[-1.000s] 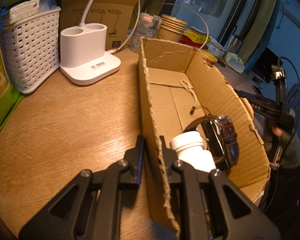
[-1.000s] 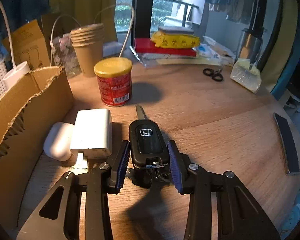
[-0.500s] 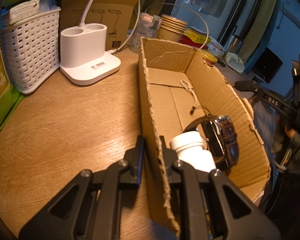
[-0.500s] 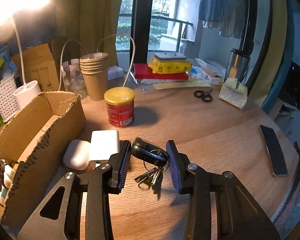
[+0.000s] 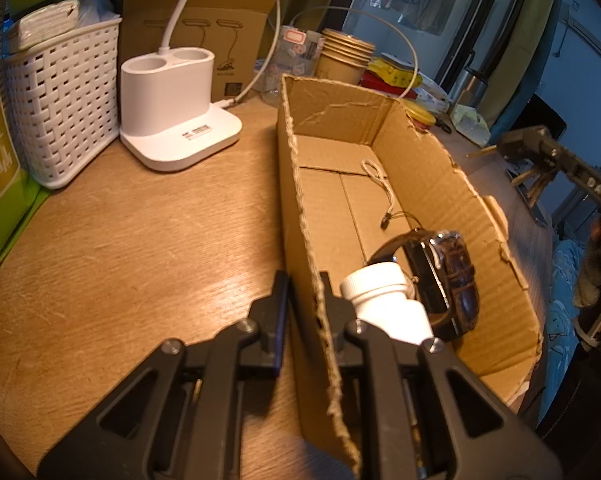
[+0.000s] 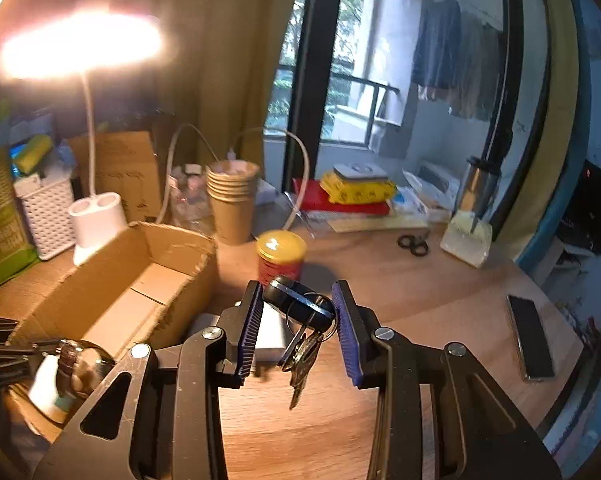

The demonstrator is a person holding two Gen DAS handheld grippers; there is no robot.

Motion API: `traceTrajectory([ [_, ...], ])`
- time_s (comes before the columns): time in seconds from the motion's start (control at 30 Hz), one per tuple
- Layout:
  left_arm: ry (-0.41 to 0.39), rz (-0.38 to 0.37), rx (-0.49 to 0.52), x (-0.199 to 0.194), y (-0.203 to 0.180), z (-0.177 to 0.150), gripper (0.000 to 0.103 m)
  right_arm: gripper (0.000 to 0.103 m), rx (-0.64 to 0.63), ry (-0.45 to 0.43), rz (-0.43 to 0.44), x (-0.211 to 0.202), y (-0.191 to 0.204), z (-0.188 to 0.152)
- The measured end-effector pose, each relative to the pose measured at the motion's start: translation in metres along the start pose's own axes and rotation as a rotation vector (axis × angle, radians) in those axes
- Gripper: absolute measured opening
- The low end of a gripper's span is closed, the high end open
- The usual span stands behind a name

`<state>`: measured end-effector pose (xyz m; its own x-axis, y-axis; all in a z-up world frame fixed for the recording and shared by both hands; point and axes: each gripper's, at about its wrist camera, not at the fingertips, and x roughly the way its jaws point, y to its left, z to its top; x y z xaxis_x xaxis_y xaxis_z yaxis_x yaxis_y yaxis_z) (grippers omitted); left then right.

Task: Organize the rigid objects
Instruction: 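Lift the key fob with the right gripper and carry it over the box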

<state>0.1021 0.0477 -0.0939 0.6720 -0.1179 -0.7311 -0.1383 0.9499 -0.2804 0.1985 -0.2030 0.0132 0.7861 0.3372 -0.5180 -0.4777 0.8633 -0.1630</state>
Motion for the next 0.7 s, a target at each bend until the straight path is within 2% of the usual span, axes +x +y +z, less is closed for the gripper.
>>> traceTrajectory([
  [0.4, 0.000, 0.000, 0.000, 0.000, 0.000, 0.000, 0.014, 0.037, -0.081, -0.083, 0.080, -0.032, 0.047, 0.022],
  [0.7, 0.000, 0.000, 0.000, 0.000, 0.000, 0.000, 0.014, 0.037, -0.161, -0.068, 0.190, -0.023, 0.095, 0.026],
])
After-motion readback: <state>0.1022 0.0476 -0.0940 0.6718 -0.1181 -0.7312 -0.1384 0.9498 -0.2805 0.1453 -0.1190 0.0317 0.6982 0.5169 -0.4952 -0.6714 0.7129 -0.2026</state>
